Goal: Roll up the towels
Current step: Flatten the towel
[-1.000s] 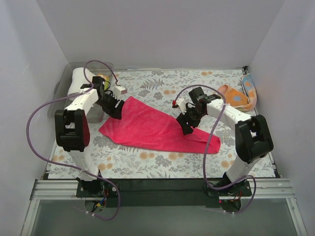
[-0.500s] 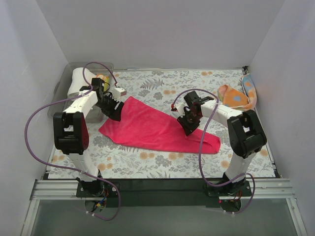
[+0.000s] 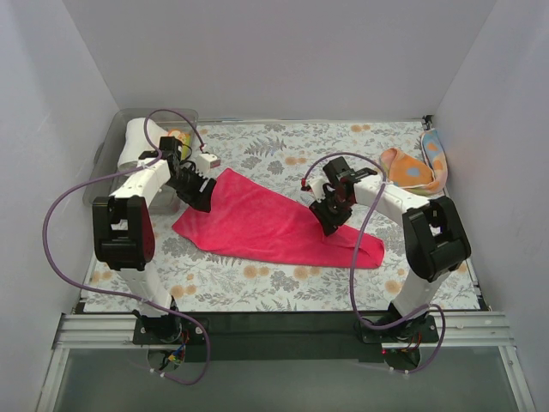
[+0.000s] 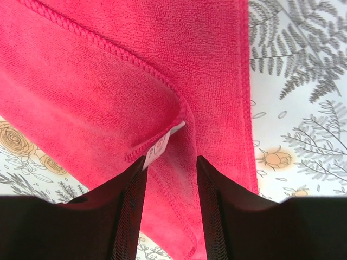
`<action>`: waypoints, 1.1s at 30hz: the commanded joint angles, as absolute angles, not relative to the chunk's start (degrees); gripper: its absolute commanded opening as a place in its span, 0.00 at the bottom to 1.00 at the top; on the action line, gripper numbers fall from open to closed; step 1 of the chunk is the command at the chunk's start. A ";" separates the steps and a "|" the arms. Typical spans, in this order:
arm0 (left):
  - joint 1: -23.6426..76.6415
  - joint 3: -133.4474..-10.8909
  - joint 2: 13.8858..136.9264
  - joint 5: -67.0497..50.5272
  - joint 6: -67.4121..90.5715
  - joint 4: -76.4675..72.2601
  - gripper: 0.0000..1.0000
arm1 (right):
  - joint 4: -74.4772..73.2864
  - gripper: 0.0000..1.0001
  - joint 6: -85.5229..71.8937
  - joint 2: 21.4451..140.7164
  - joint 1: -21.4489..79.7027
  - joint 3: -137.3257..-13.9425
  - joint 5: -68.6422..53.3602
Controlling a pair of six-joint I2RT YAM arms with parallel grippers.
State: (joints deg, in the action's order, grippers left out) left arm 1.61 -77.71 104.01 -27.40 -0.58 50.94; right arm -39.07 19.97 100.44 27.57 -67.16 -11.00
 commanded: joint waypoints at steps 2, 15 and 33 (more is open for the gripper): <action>1.41 -76.64 99.41 -26.81 -0.35 50.98 0.56 | -39.29 0.41 17.23 93.36 27.86 -67.24 -10.46; 1.41 -76.38 99.58 -26.89 -0.35 50.62 0.56 | -38.85 0.34 12.13 97.82 29.79 -66.09 -13.45; 1.41 -76.46 99.58 -26.46 -0.61 50.98 0.56 | -37.79 0.01 12.48 100.82 30.06 -64.95 -18.17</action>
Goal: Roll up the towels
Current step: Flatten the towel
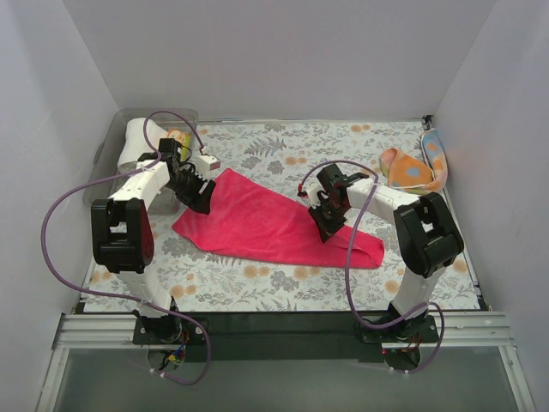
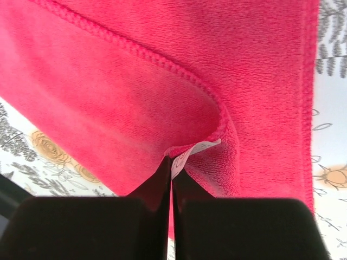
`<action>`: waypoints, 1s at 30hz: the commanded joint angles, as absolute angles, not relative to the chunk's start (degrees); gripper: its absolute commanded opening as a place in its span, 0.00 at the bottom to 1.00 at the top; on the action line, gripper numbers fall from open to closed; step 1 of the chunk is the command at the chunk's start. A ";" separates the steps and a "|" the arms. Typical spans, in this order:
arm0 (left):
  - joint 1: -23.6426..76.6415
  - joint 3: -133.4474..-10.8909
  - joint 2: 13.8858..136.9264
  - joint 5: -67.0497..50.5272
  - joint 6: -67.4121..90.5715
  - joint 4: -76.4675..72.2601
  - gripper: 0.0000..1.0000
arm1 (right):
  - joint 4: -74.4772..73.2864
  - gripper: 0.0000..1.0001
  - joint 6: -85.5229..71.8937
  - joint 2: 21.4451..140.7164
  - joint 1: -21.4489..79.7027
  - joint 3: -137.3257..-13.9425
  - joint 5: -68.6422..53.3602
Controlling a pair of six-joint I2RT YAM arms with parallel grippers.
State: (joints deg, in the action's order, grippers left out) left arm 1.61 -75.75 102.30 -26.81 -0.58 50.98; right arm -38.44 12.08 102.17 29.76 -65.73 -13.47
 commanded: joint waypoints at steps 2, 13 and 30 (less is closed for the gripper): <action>1.41 -76.46 99.58 -26.46 -0.70 51.24 0.56 | -37.97 0.01 15.10 98.63 30.06 -64.34 -20.55; 1.32 -76.03 99.23 -27.24 -0.88 51.50 0.56 | -52.10 0.01 43.92 79.91 36.18 -56.79 -36.65; 3.51 -89.28 110.55 -26.99 -0.54 46.68 0.54 | -53.72 0.42 36.33 79.60 25.00 -55.36 -22.25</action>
State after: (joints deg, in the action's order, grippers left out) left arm 1.96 -84.55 106.17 -27.35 -1.72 50.78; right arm -55.11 43.62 74.04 32.73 -53.56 -27.18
